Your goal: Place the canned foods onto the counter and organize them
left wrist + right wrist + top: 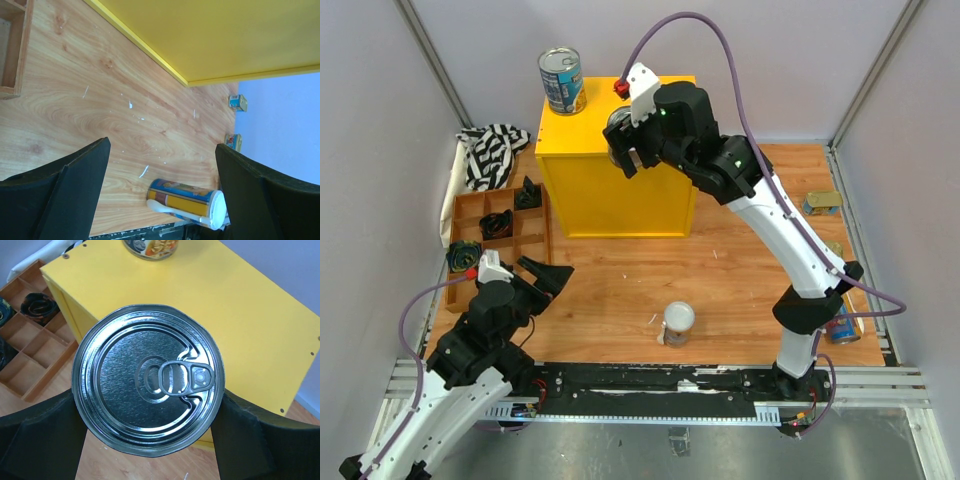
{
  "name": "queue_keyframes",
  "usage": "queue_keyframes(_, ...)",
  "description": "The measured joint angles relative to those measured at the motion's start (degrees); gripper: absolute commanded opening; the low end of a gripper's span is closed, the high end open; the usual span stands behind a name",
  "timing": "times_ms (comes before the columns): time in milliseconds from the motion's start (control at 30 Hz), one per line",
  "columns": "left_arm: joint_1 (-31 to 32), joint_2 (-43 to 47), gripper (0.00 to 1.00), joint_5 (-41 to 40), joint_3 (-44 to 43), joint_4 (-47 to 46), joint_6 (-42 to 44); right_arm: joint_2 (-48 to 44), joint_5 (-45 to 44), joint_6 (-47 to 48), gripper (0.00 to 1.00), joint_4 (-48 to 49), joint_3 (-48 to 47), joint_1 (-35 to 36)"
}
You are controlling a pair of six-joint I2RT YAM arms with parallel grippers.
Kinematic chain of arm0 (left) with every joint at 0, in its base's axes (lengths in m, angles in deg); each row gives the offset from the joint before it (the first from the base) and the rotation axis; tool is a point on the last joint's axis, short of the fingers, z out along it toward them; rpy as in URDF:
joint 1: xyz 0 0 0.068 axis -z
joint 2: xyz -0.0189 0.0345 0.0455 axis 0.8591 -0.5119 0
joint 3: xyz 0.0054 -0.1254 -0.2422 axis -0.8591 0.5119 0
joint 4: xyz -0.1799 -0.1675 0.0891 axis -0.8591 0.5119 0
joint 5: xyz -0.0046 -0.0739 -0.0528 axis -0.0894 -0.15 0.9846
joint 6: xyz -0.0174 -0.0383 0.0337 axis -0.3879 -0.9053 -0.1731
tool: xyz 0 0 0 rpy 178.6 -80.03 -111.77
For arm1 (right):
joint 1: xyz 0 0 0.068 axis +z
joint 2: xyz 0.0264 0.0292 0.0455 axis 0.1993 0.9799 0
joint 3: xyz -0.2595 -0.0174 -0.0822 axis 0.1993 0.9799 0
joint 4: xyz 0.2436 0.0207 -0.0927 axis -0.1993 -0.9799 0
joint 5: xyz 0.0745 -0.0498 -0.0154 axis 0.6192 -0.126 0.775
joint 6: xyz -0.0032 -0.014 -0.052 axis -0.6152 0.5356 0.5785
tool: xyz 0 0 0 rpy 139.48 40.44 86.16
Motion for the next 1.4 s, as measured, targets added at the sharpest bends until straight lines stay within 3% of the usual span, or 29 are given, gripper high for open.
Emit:
queue_keyframes(467, 0.00, -4.83, 0.90, -0.11, -0.02, -2.10, 1.16, -1.81, 0.48, 0.96, 0.14, 0.70, -0.04, -4.87)
queue_keyframes(700, 0.00, -9.53, 0.90, -0.52, -0.04, -4.00, 2.62, -1.95, 1.92, 0.90, 0.20, -0.33, -0.07, -8.44)
queue_keyframes(900, 0.02, -12.22, 0.90, -0.76, -0.31, -5.90, 3.41, -1.92, 3.50, 0.68, 0.33, -0.59, -0.07, -10.36)
queue_keyframes(1167, 0.00, -12.39, 0.90, -1.18, -0.46, -7.08, 3.50, -1.60, 5.88, -0.57, 0.65, -0.57, -0.07, -10.49)
queue_keyframes(1400, 0.00, -12.17, 0.90, -1.18, -0.46, -7.08, 3.50, -1.46, 7.28, -1.79, 0.74, 0.50, 0.63, -11.96)
